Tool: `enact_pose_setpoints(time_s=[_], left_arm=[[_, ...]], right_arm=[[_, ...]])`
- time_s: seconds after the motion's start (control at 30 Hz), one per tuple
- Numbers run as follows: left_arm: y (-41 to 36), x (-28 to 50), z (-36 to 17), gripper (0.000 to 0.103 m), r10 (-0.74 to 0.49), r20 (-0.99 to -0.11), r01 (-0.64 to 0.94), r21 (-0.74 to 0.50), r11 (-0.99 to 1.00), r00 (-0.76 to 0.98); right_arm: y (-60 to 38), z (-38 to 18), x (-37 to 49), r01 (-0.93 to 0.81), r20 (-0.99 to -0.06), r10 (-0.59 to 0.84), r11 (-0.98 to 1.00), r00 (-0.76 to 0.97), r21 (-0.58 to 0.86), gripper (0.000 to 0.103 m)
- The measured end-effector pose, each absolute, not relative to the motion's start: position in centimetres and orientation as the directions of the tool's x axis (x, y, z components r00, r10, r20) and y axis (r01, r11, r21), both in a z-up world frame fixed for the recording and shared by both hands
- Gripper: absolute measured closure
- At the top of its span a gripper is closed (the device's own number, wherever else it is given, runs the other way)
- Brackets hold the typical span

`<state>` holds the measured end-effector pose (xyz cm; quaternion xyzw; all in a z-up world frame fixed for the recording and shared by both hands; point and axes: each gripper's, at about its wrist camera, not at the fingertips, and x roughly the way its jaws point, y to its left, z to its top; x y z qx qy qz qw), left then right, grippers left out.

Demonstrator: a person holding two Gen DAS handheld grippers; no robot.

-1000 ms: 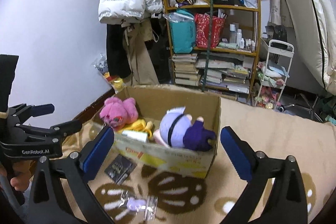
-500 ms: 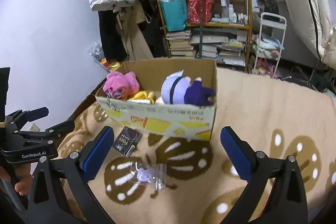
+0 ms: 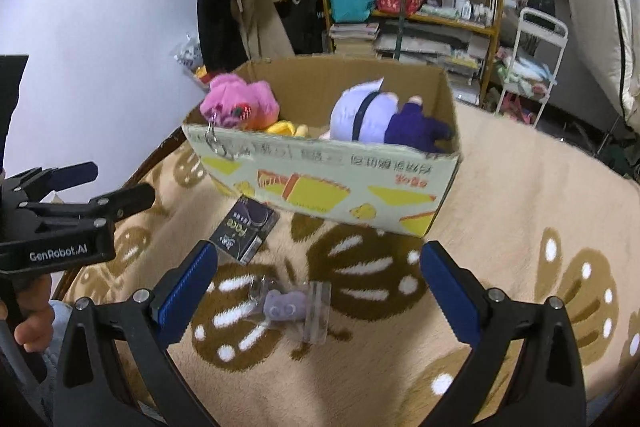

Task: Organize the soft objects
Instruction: 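Grasp the black tissue pack with the left gripper while the right gripper grasps the clear bag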

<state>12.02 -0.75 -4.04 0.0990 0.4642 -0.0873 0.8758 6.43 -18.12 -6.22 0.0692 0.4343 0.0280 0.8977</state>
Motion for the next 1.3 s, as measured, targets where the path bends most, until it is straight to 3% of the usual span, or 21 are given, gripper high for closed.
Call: enact_pose_setpoints(time_s=[0.33, 0.7, 1.3], left_arm=[[-2.3, 14.6, -6.6, 0.01, -0.085, -0.854, 0.303, 0.088, 0.949, 0.514], [-3.5, 15.8, -10.7, 0.01, -0.111, -0.898, 0.347, 0.048, 0.937, 0.425], [-4.3, 16.1, -13.9, 0.01, -0.131, -0.928, 0.366, 0.007, 0.931, 0.349]], right_arm=[[-16.7, -9.0, 8.2, -0.01, -0.825, 0.086, 0.995, 0.558, 0.097, 0.0], [-16.2, -12.3, 9.3, -0.016, -0.88, 0.157, 0.986, 0.449, 0.168, 0.0], [-13.8, -17.7, 10.5, -0.049, -0.949, 0.151, 0.989, 0.276, 0.143, 0.0]])
